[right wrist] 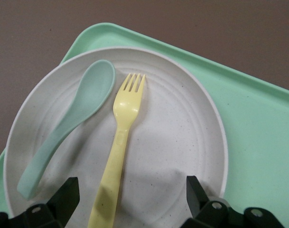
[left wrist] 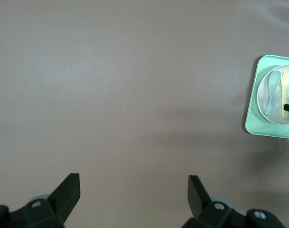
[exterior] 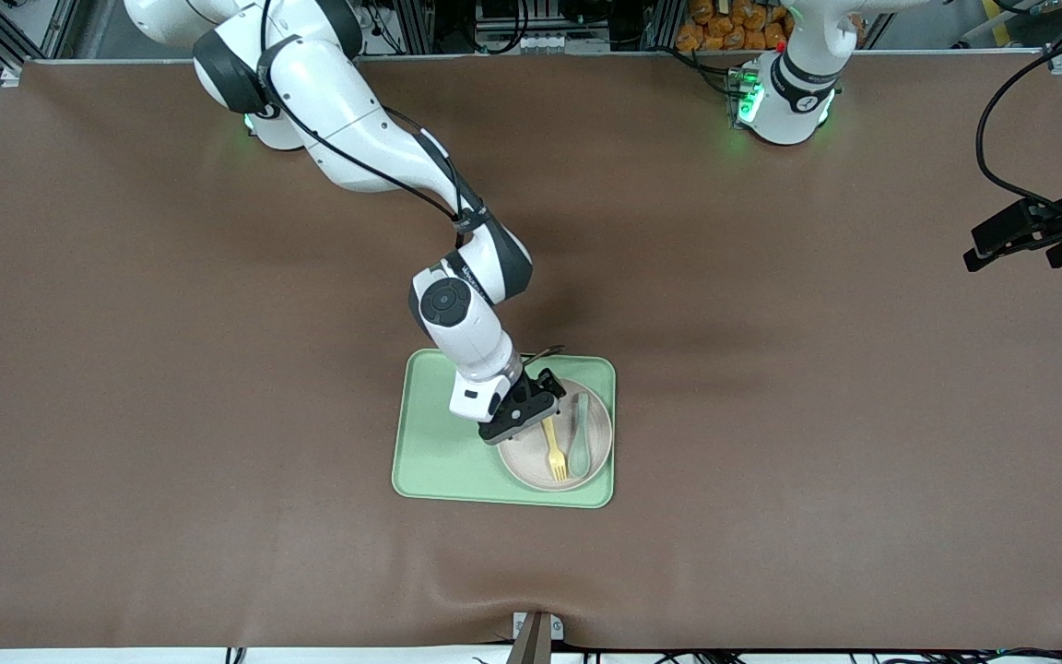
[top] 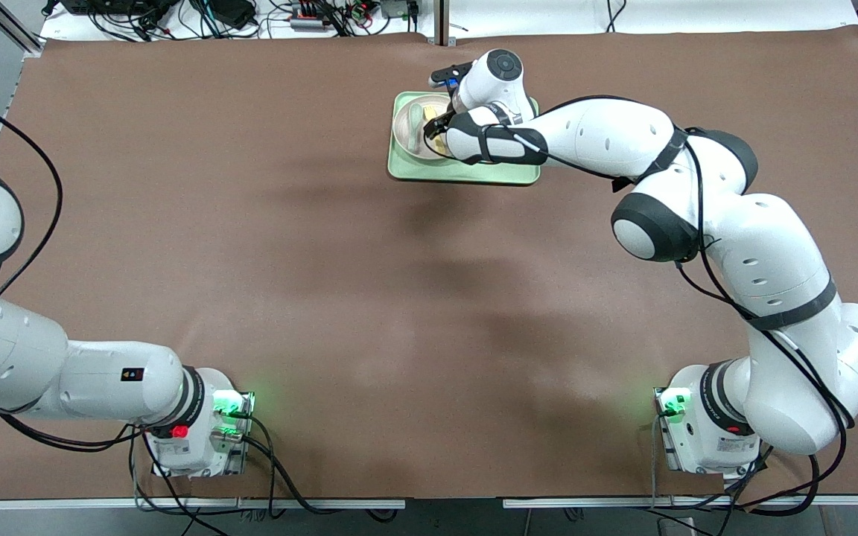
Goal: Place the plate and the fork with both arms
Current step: 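Lower the right gripper and grasp the yellow fork handle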
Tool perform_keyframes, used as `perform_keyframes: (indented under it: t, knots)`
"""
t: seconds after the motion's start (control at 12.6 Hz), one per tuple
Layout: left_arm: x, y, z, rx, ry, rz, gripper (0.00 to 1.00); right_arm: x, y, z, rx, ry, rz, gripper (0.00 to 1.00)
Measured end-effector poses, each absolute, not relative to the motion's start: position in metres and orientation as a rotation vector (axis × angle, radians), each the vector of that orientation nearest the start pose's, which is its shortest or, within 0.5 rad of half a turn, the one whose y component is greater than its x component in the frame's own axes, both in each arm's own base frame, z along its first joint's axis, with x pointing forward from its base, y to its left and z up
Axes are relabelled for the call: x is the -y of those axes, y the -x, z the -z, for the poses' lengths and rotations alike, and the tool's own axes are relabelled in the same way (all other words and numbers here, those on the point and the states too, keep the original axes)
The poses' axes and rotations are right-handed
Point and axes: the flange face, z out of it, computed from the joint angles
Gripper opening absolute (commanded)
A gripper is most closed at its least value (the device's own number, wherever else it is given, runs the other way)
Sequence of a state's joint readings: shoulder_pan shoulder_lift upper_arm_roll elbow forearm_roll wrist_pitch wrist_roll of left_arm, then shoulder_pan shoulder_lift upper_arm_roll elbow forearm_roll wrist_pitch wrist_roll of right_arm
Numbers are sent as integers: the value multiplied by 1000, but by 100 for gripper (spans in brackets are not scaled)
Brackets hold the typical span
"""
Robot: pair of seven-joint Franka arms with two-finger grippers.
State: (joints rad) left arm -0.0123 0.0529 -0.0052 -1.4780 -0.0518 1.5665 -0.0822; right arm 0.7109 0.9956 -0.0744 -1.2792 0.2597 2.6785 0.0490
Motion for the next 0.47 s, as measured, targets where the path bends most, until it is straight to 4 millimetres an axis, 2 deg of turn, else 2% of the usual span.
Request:
perform_keyframes:
  t: [0.24,0.47]
  knots:
    - [15,-571,-638,102,3193,50,100,-471,-621,-186,602,2787,534,100]
    - [15,-571,-637,102,3193,50,100,-482,-613,-182,633,2773,557,100]
